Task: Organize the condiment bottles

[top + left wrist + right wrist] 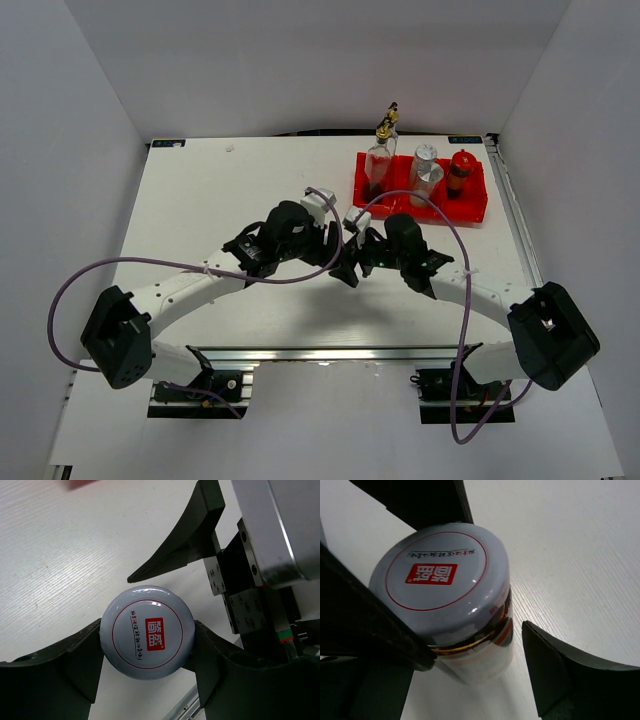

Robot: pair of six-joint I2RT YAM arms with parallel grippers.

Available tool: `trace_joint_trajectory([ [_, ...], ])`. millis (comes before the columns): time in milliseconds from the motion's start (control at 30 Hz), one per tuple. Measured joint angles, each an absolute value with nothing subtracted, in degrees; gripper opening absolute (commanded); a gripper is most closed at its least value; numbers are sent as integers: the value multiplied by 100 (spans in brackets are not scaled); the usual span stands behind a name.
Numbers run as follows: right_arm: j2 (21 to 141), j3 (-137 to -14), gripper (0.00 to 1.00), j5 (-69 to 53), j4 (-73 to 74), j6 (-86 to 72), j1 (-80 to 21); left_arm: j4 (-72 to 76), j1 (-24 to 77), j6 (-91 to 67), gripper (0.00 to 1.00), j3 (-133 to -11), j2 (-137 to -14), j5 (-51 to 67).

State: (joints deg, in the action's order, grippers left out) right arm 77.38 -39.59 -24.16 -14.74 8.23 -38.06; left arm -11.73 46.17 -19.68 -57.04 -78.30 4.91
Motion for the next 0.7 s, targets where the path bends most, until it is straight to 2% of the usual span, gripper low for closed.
trace_joint_trajectory([
  [200,7723,-3642,76,-2847,-2228,714,-3806,-1153,4644,-2045,0,-5701,-7795,644],
  [300,7725,-3607,66,-2912,-2425,652,-3806,-1144,4630,-2071,0,-5699,-7723,635],
  [333,7725,-3588,58,-2917,-2521,604,-3806,-1131,4626,-2069,0,-5695,-7699,615],
  [400,7725,-3516,49,-2926,-2751,506,-3806,-1125,4624,-2075,3,-5684,-7647,587],
  [433,7725,-3465,39,-2926,-2888,454,-3806,-1120,4624,-2082,12,-5682,-7634,576],
  [533,7730,-3367,26,-2891,-3155,327,-3806,-1109,4624,-2084,29,-5666,-7601,554],
  [567,7734,-3343,25,-2875,-3229,294,-3813,-1109,4624,-2084,56,-5662,-7583,548],
  [600,7734,-3317,24,-2856,-3308,268,-3820,-1109,4624,-2084,89,-5660,-7564,530],
  [633,7734,-3299,22,-2842,-3374,233,-3828,-1087,4624,-2115,98,-5658,-7546,532],
  [700,7734,-3236,21,-2770,-3413,174,-3839,-926,4615,-2123,98,-5658,-7456,497],
])
